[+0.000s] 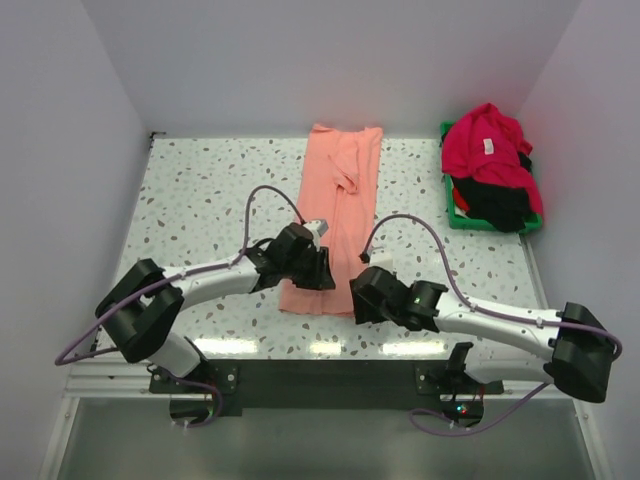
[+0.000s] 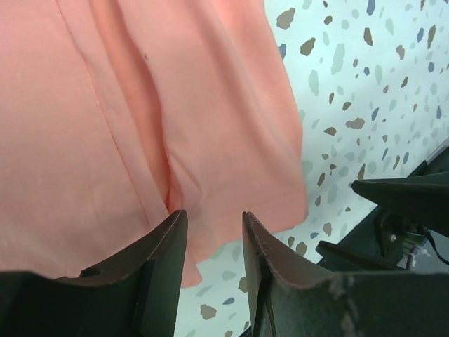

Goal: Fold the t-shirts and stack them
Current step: Fold the tshirt

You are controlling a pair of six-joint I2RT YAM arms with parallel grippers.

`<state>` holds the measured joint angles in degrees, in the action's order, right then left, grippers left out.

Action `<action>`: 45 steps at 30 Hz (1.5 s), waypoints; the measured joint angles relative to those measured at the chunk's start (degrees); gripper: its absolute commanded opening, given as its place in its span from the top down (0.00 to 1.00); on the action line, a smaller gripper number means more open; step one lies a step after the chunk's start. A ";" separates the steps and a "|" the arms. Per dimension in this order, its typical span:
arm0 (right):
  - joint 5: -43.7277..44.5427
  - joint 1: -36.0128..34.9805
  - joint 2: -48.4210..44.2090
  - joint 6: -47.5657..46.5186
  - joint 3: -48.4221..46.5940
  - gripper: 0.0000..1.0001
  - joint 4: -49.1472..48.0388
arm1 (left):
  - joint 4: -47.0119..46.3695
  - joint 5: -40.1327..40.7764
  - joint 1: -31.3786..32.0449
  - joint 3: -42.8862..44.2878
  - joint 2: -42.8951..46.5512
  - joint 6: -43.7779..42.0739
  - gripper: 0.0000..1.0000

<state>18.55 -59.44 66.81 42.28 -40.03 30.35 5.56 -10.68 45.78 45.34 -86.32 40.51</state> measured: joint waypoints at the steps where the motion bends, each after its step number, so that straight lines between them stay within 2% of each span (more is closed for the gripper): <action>1: 0.85 -0.76 -0.74 0.72 1.29 0.38 -0.44 | 0.00 0.02 0.00 0.55 -0.79 -0.33 0.58; 7: 5.88 -4.22 -2.71 4.24 6.25 0.38 -4.81 | 0.55 0.22 0.00 0.96 -5.07 -1.38 0.58; 16: 7.87 -5.18 -3.45 5.73 8.50 0.36 -8.87 | 1.62 0.11 0.00 2.03 -7.52 -2.27 0.56; 22: 7.98 -5.51 -3.32 5.73 8.68 0.35 -10.60 | 1.88 -0.76 0.00 3.54 -9.03 -2.54 0.66; 29: 9.01 -5.53 -3.32 5.70 8.68 0.35 -10.78 | 2.73 -1.16 0.00 5.46 -9.29 -3.19 0.68; 32: 9.03 -5.53 -3.32 5.73 8.68 0.35 -10.80 | 2.91 -1.20 0.00 5.88 -9.57 -3.72 0.68; 40: 9.03 -5.53 -3.32 5.73 8.68 0.34 -10.80 | 3.91 -0.81 0.00 6.29 -10.49 -4.28 0.60; 43: 9.05 -5.53 -3.32 5.73 8.74 0.34 -10.84 | 3.93 -0.92 0.00 6.29 -10.93 -4.35 0.66; 45: 9.05 -5.53 -3.32 5.73 8.98 0.34 -11.02 | 3.91 -1.16 0.02 6.32 -11.30 -4.33 0.74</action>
<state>27.59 -64.97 63.48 48.01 -31.05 19.33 9.47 -11.84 45.80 51.66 -97.62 36.18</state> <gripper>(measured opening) 0.655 0.339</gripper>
